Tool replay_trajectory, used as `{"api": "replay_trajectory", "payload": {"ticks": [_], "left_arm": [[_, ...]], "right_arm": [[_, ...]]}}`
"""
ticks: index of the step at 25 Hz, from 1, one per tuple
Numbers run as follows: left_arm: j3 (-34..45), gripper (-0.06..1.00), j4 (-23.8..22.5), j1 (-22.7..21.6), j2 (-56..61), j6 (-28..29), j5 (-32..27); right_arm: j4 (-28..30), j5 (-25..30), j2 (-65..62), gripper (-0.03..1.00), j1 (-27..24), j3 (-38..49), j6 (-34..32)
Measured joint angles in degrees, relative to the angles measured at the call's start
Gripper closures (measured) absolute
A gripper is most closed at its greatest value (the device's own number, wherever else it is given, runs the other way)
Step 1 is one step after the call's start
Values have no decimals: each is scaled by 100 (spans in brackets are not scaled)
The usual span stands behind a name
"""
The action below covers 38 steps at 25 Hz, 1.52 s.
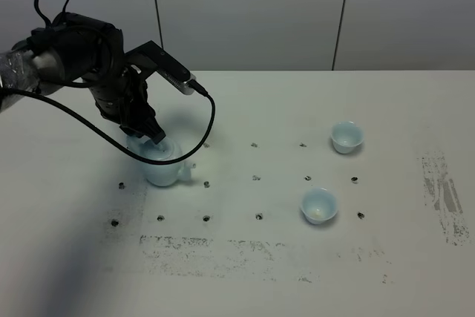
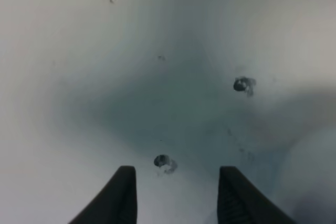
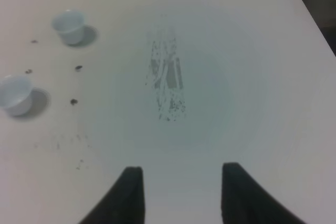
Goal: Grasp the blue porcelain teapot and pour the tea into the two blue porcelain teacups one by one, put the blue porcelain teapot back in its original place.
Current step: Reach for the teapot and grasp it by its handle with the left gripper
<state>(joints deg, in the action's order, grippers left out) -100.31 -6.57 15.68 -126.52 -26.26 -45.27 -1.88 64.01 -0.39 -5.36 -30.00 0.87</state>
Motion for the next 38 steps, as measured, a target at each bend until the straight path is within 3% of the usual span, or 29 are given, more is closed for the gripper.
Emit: {"api": "replay_trajectory", "payload": {"ticks": [17, 27, 38], "left_arm": [[0, 52, -4, -121, 0, -16, -752], [0, 52, -22, -121, 61, -9, -1669], [0, 52, 525, -126, 61, -9, -1846]], "right_arm": [[0, 0, 0, 61, 0, 0, 0], [0, 0, 0, 61, 0, 0, 0], [0, 0, 0, 61, 0, 0, 0]]}}
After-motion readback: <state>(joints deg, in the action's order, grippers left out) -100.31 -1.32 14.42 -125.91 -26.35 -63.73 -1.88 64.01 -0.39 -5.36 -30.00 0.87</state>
